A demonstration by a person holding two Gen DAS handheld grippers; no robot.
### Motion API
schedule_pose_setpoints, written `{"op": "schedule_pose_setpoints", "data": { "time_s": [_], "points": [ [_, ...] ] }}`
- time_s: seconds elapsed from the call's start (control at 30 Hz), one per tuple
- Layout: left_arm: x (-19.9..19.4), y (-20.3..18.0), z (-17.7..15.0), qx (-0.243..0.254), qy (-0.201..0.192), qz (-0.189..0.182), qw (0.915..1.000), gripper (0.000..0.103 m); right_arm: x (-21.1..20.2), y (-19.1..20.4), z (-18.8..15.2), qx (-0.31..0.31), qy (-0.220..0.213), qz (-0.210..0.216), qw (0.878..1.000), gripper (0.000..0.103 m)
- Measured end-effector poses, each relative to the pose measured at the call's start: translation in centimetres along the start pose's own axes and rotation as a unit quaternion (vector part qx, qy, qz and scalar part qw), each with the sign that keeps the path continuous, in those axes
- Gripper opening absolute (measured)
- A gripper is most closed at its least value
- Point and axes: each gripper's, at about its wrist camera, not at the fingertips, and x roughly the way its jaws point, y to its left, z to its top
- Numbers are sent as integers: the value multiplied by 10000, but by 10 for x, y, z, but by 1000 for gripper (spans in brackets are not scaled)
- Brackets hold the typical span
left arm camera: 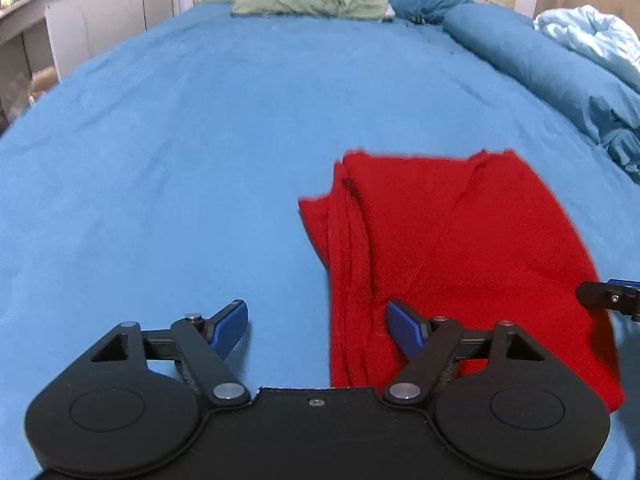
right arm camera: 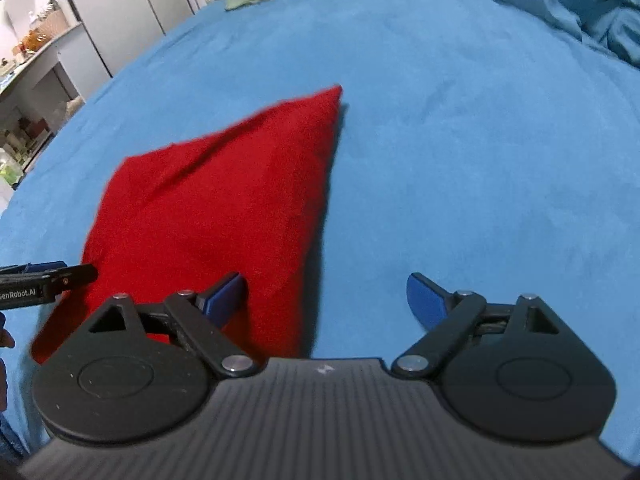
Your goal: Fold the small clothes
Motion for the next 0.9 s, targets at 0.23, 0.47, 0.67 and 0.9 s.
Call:
{"op": "schedule_pose_setpoints", "data": {
  "time_s": [0.23,0.47,0.67,0.9],
  "points": [
    [-108,-9,13,103,-676,253,9973,95,-102,32,13,-231,-491,-18,9985,103],
    [-207,-25,-13,219,-963,628,9931,103,-206,72,-6,-513,-759,-438,9948,103],
    [-239,-25,-50,47,-776,674,9947,103,-249,82,-38,-277,-490,-509,9971,103],
    [-254,-36,-86,114,-624,639,9959,103,-261,92,-80,-371,-273,-734,9962,103]
  ]
}}
